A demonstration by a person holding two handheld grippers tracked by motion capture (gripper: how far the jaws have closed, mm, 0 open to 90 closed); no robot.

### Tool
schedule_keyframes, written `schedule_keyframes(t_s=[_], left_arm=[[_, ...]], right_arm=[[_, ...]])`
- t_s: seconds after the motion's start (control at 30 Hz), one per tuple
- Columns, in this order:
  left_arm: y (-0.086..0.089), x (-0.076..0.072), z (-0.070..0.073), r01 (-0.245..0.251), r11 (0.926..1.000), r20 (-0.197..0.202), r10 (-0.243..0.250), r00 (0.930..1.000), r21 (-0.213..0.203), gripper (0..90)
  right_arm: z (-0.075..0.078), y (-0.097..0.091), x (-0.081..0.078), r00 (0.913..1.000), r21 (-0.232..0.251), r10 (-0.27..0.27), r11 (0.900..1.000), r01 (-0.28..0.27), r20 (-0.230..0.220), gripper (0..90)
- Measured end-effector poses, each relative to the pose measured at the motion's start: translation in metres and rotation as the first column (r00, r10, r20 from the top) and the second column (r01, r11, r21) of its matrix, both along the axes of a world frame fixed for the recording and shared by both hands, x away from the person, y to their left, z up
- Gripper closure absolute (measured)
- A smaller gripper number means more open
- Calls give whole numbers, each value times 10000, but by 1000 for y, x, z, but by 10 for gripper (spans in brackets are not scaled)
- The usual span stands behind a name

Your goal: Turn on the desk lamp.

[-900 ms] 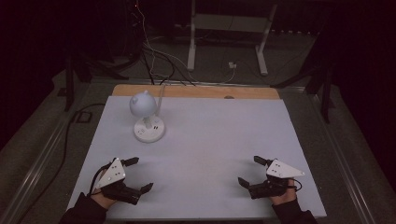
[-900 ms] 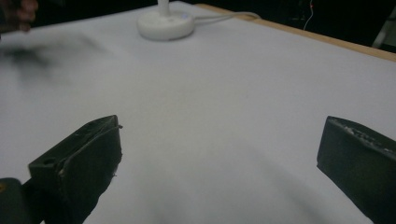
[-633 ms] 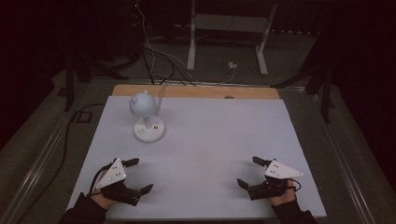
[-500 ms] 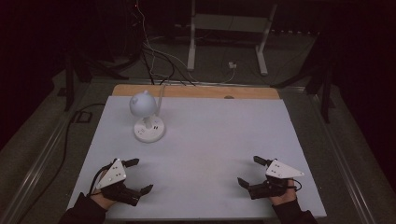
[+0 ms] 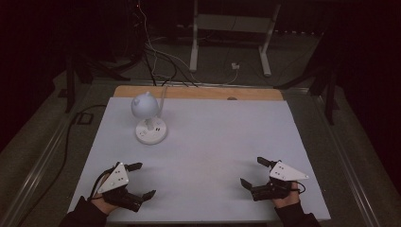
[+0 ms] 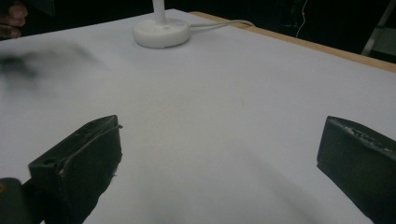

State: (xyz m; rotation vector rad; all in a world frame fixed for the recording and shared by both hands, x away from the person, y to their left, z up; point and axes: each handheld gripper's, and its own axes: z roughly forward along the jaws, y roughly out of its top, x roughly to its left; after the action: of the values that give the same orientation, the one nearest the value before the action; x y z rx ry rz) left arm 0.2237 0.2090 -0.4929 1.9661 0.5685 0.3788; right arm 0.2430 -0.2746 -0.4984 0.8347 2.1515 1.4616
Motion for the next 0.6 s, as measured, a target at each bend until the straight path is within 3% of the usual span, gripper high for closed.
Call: schedule_keyframes(t_s=[0.3, 0.6], left_arm=[[-4, -2, 10, 338, 9994, -65, -339, 9994, -73, 3], [-6, 0, 20, 92, 9996, -152, -96, 9998, -268, 3]], right_arm=[[2, -1, -2, 9998, 68, -123, 9999, 122, 144, 0], [3, -1, -3, 9997, 145, -119, 9998, 116, 218, 0]])
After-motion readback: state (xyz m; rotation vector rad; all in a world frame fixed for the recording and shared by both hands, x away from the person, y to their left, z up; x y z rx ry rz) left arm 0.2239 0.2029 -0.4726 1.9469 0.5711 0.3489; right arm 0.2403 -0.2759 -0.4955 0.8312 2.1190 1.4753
